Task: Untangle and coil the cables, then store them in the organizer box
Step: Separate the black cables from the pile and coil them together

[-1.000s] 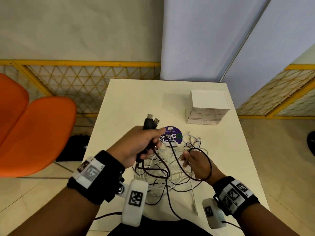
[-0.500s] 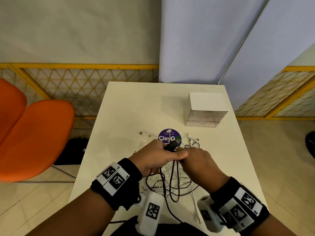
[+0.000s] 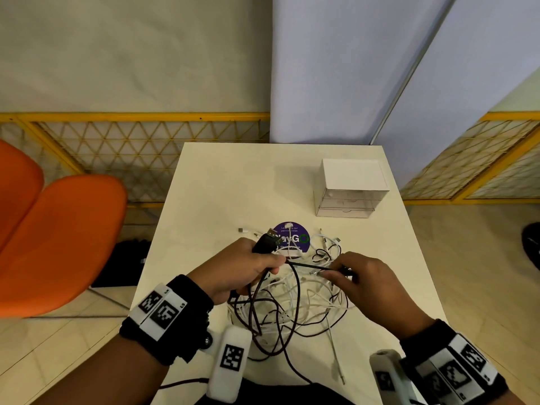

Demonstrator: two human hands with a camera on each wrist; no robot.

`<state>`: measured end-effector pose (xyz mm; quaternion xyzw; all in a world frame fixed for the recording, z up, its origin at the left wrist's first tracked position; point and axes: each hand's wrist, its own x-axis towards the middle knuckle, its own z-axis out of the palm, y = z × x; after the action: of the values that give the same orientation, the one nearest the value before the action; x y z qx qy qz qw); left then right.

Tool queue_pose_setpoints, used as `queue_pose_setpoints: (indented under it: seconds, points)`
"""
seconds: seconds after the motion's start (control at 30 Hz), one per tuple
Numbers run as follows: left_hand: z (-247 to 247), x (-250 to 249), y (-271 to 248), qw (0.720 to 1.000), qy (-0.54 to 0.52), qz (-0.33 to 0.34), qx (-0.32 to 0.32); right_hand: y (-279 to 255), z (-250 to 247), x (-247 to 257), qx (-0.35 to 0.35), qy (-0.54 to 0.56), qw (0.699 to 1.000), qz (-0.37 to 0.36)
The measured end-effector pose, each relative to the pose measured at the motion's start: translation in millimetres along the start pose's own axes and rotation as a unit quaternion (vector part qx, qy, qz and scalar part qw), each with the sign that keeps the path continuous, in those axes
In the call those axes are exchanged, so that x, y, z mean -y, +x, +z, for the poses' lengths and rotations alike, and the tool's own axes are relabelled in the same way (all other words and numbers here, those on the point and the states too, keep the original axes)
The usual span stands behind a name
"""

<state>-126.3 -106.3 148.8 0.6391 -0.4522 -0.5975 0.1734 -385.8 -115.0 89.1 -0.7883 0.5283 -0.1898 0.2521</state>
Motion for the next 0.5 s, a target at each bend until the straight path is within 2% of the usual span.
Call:
queue_pose_setpoints:
  seconds: [0.13, 0.23, 0.3, 0.37, 0.5]
  points:
    - [-5, 2, -4, 1.0, -0.006, 0.004, 0.0, -12, -5, -1, -0.012, -0.016, 1.0, -0.02]
    - [-7, 2, -6, 1.0, -0.022, 0.002, -0.017, -19, -10, 4, -0.078, -0.024, 0.993, -0.081]
    - [-9, 1, -7, 0.999, -0.034, 0.0, -0.032, -21, -14, 9, -0.13, -0.037, 0.986, -0.096]
    - [-9, -1, -7, 0.998, -0.041, 0.005, -0.042, -22, -14, 13, -0.141, -0.07, 0.983, -0.094]
    - [-6, -4, -6, 0.997, -0.028, 0.026, -0.069, -23, -8, 16, -0.122, -0.152, 0.98, -0.037]
